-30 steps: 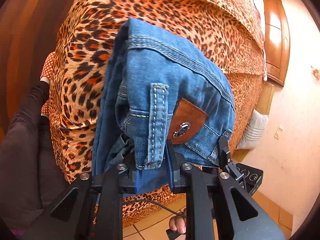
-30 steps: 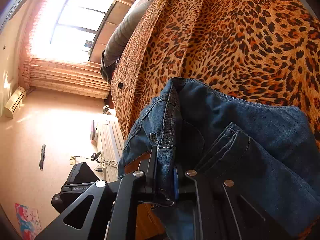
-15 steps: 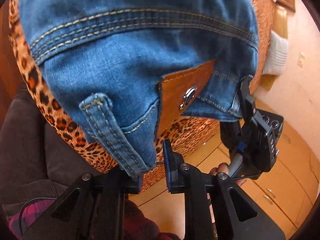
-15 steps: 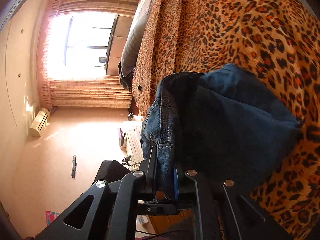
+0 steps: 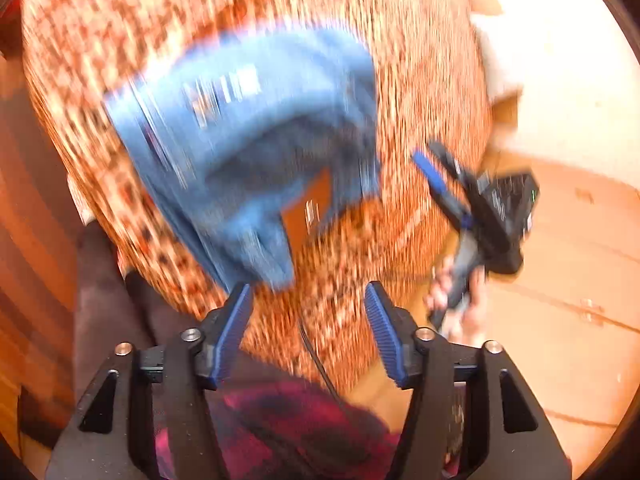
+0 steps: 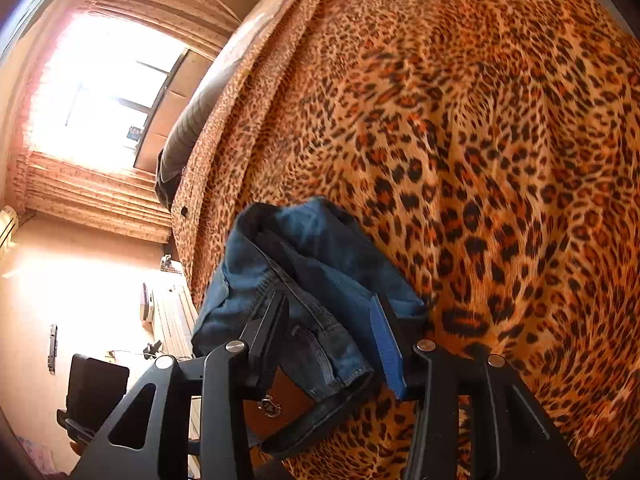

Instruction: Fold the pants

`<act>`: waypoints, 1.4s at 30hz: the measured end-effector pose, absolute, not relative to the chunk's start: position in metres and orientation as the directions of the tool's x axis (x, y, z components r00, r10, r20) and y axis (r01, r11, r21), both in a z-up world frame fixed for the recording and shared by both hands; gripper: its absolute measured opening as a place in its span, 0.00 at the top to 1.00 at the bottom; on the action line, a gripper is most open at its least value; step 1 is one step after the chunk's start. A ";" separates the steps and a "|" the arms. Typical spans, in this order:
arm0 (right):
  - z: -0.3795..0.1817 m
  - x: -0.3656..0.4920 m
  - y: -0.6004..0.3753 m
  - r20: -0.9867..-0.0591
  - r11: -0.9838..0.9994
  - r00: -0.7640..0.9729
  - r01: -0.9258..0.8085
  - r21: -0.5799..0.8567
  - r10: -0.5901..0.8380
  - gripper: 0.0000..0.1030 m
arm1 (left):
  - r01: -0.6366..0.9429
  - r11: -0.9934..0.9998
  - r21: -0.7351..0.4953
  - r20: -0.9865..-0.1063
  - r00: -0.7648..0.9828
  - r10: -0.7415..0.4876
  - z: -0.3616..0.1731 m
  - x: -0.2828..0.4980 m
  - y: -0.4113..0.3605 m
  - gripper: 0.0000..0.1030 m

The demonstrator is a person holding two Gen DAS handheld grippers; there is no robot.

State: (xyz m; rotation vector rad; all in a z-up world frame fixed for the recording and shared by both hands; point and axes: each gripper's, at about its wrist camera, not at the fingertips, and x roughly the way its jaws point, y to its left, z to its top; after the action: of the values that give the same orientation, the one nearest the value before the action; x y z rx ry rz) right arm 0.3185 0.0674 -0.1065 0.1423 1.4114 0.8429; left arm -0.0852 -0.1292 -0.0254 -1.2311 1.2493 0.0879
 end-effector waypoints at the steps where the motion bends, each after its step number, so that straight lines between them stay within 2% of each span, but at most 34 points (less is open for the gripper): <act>1: -0.099 0.319 0.078 -0.789 0.682 -0.075 -0.458 0.571 0.610 0.46 | -0.666 0.402 -0.628 -0.762 0.422 -0.492 -0.024 -0.082 -0.116 0.40; 5: -0.086 0.299 0.141 -0.761 0.562 -0.108 -0.610 0.559 0.639 0.46 | -0.706 0.345 -0.618 -0.777 0.481 -0.406 -0.030 -0.064 -0.090 0.40; 8: -0.081 0.279 0.186 -0.725 0.459 -0.135 -0.692 0.556 0.675 0.52 | -0.734 0.371 -0.569 -0.818 0.458 -0.348 -0.039 -0.054 -0.091 0.40; 10: -0.093 0.271 0.211 -0.729 0.437 -0.163 -0.707 0.556 0.664 0.71 | -0.762 0.389 -0.518 -0.851 0.415 -0.321 -0.058 -0.057 -0.098 0.40; 11: -0.104 0.270 0.221 -0.765 0.457 -0.148 -0.726 0.514 0.626 0.74 | -0.773 0.405 -0.489 -0.868 0.383 -0.316 -0.071 -0.058 -0.099 0.40; 12: -0.119 0.271 0.229 -0.815 0.494 -0.107 -0.748 0.444 0.569 0.82 | -0.774 0.434 -0.461 -0.883 0.351 -0.311 -0.085 -0.057 -0.103 0.44; 13: -0.137 0.273 0.229 -0.852 0.525 -0.080 -0.757 0.390 0.517 0.98 | -0.766 0.475 -0.432 -0.899 0.326 -0.293 -0.095 -0.055 -0.107 0.48; 14: -0.156 0.278 0.221 -0.878 0.555 -0.085 -0.746 0.369 0.470 1.00 | -0.753 0.521 -0.401 -0.915 0.309 -0.258 -0.096 -0.053 -0.109 0.54; 17: -0.174 0.297 0.200 -0.848 0.606 -0.148 -0.638 0.475 0.510 1.00 | -0.715 0.583 -0.387 -0.922 0.278 -0.271 -0.082 -0.048 -0.114 0.53; 20: -0.149 0.298 0.187 -0.824 0.605 -0.137 -0.615 0.506 0.550 0.89 | -0.654 0.597 -0.465 -0.884 0.310 -0.349 -0.061 -0.054 -0.113 0.53; 22: -0.129 0.298 0.166 -0.807 0.606 -0.116 -0.601 0.521 0.579 0.72 | -0.624 0.628 -0.465 -0.885 0.325 -0.333 -0.046 -0.058 -0.109 0.52; 24: -0.113 0.299 0.141 -0.801 0.632 -0.089 -0.565 0.531 0.593 0.62 | -0.604 0.663 -0.443 -0.896 0.329 -0.299 -0.033 -0.054 -0.103 0.47; 26: -0.105 0.299 0.111 -0.800 0.673 -0.052 -0.510 0.536 0.598 0.61 | -0.589 0.692 -0.418 -0.906 0.320 -0.276 -0.029 -0.039 -0.094 0.45; 28: -0.107 0.296 0.083 -0.812 0.721 -0.017 -0.449 0.527 0.583 0.56 | -0.567 0.709 -0.420 -0.906 0.298 -0.299 -0.033 -0.016 -0.086 0.45; 33: -0.130 0.279 0.031 -0.806 0.787 0.014 -0.228 0.574 0.592 0.55 | -0.485 0.784 -0.387 -0.922 0.207 -0.327 -0.042 0.045 -0.082 0.45; 41: -0.160 0.236 0.039 -0.836 0.845 0.126 -0.073 0.530 0.535 0.54 | -0.305 0.882 -0.359 -0.931 0.047 -0.363 -0.074 0.115 -0.083 0.45; 42: -0.159 0.232 0.042 -0.840 0.855 0.159 -0.062 0.515 0.518 0.58 | -0.278 0.894 -0.351 -0.934 0.031 -0.357 -0.077 0.121 -0.086 0.45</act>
State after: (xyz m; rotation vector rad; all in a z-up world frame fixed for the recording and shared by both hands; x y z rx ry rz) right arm 0.2323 0.0420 -0.1594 0.4051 1.3562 0.4310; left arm 0.1211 -0.0859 -0.0767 -0.5127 1.5609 -0.0649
